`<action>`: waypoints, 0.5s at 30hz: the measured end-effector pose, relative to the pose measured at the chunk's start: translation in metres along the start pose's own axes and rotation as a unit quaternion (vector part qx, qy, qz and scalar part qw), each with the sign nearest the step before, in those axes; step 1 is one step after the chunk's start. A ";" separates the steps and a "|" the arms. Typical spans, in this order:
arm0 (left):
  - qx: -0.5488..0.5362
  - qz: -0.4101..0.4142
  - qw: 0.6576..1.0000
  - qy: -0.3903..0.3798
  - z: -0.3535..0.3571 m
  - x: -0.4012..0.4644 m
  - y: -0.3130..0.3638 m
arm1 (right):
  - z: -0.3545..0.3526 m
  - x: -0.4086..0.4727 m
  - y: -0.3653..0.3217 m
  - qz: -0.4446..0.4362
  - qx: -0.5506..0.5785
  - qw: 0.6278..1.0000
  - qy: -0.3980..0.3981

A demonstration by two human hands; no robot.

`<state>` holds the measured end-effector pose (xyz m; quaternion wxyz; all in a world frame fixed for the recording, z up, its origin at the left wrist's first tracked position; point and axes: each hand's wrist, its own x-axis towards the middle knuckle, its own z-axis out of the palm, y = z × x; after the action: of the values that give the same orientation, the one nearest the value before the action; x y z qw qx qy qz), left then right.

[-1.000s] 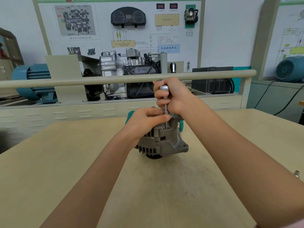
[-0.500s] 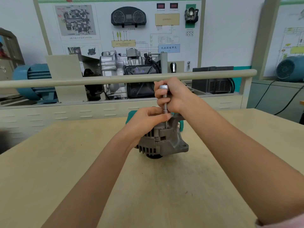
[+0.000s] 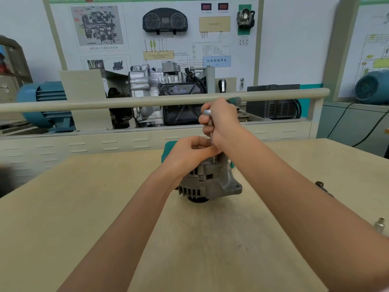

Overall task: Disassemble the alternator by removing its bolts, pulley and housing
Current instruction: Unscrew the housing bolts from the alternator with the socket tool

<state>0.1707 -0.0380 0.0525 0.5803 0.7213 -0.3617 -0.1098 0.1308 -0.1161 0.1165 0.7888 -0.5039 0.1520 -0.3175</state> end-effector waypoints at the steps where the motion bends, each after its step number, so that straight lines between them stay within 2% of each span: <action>1: -0.001 -0.001 1.000 -0.007 -0.001 0.000 0.000 | -0.003 0.002 -0.003 0.037 -0.003 0.998 -0.040; 4: -0.008 -0.005 1.000 -0.015 -0.003 -0.001 0.001 | -0.012 0.008 -0.010 0.110 0.031 0.984 -0.140; 6: -0.013 -0.009 1.000 -0.009 -0.003 0.000 0.001 | -0.014 0.006 -0.011 0.115 0.033 0.981 -0.150; 8: -0.019 -0.004 1.000 0.004 -0.001 0.001 0.000 | -0.010 0.002 -0.006 0.072 0.021 0.992 -0.100; 10: -0.022 0.003 0.999 0.022 0.002 0.001 0.000 | -0.005 0.001 0.002 -0.016 0.021 1.000 -0.001; 12: -0.011 0.010 0.999 0.032 0.003 0.000 0.000 | 0.000 0.001 0.009 -0.085 0.050 0.992 0.079; 13: -0.004 0.009 0.999 0.032 0.004 0.000 0.000 | 0.001 0.001 0.010 -0.093 0.060 0.990 0.091; 15: -0.004 0.001 1.000 0.027 0.003 0.000 0.000 | 0.001 0.000 0.007 -0.059 0.037 0.996 0.061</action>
<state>0.1688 -0.0406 0.0517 0.5931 0.7210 -0.3465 -0.0914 0.1337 -0.1131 0.1111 0.7758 -0.4625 0.1578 -0.3992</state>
